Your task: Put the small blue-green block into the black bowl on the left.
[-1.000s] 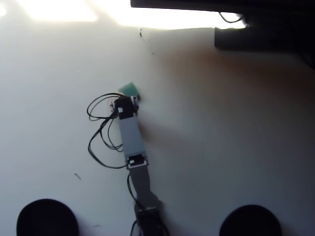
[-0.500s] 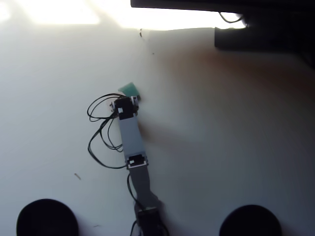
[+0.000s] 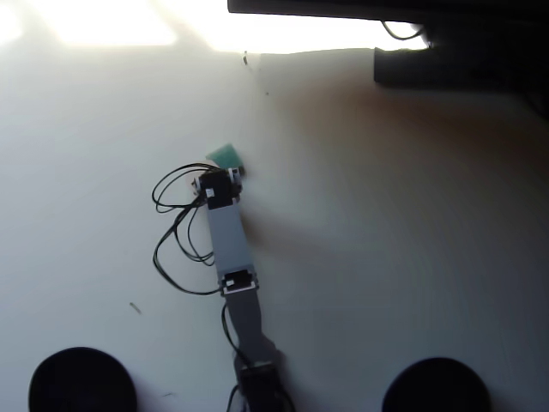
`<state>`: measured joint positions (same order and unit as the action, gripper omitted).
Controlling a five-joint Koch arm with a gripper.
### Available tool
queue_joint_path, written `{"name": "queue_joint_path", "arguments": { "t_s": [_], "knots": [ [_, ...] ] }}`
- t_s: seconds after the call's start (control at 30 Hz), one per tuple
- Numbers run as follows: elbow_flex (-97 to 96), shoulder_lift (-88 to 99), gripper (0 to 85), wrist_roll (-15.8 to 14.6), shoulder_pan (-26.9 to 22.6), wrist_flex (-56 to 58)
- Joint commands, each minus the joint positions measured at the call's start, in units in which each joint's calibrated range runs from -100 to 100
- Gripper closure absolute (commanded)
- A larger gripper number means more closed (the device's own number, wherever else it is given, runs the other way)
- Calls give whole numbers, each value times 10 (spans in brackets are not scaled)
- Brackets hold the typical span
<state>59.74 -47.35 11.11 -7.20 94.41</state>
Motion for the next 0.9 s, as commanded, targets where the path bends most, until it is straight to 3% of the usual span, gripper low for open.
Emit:
{"name": "queue_joint_path", "arguments": {
  "t_s": [0.0, 0.33, 0.43, 0.73, 0.87],
  "knots": [
    [16, 21, 356, -1, 0, 49],
    [17, 22, 352, -4, 3, 50],
    [-1, 23, 345, 11, 9, 54],
    [-191, 325, 318, 15, 27, 45],
    [-286, 434, 295, 22, 29, -18]
  ]
}}
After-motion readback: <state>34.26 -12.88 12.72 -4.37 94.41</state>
